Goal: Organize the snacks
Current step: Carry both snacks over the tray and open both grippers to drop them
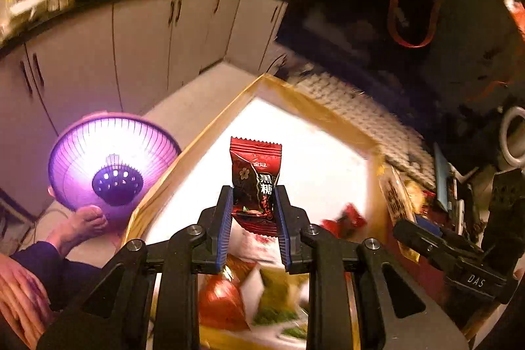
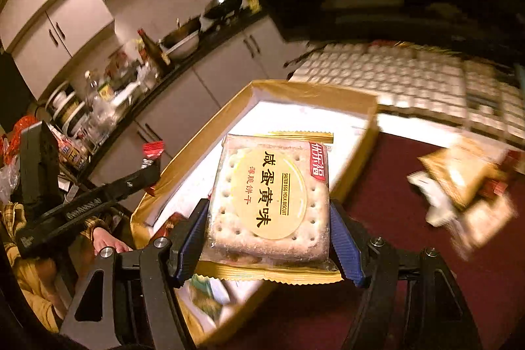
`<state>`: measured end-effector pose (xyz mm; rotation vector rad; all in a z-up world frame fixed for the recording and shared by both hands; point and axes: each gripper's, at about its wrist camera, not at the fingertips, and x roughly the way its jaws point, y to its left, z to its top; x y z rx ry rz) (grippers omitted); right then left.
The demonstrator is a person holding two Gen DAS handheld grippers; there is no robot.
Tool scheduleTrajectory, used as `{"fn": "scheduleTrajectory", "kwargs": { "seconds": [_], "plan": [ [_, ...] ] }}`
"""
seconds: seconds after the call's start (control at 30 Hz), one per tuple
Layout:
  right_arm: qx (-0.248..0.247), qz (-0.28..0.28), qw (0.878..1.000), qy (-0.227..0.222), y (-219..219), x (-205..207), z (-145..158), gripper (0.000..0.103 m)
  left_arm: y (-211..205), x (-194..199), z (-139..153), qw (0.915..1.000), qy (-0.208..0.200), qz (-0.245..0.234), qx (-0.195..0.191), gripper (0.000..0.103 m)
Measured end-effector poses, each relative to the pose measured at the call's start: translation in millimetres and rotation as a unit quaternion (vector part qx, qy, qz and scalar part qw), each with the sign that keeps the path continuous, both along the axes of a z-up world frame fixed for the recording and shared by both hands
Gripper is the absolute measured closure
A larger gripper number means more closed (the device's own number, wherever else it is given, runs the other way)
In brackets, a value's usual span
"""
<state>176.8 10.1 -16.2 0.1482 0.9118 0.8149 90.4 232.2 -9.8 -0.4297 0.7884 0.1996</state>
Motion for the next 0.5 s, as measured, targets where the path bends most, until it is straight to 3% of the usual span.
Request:
{"fn": "scheduleTrajectory", "kwargs": {
  "seconds": [0.07, 0.3, 0.4, 0.5],
  "plan": [
    [-0.014, -0.001, 1.000, 0.009, 18.7, 14.2, -6.9, 0.032, 6.2, 9.6, -10.4, 0.9998, 0.019, 0.003, -0.001, 0.081],
    [-0.060, -0.004, 0.998, 0.026, 57.1, 39.2, -27.7, 0.032, -4.6, 32.3, -39.1, 0.9935, 0.099, -0.028, 0.048, 0.081],
    [-0.075, -0.004, 0.997, 0.015, 59.3, 38.0, -29.5, 0.032, -5.5, 29.7, -45.4, 0.9926, 0.108, -0.033, 0.045, 0.080],
    [-0.076, -0.003, 0.997, 0.011, 61.3, 36.4, -28.4, 0.031, -4.8, 28.1, -47.5, 0.9929, 0.111, -0.030, 0.032, 0.067]
  ]
}}
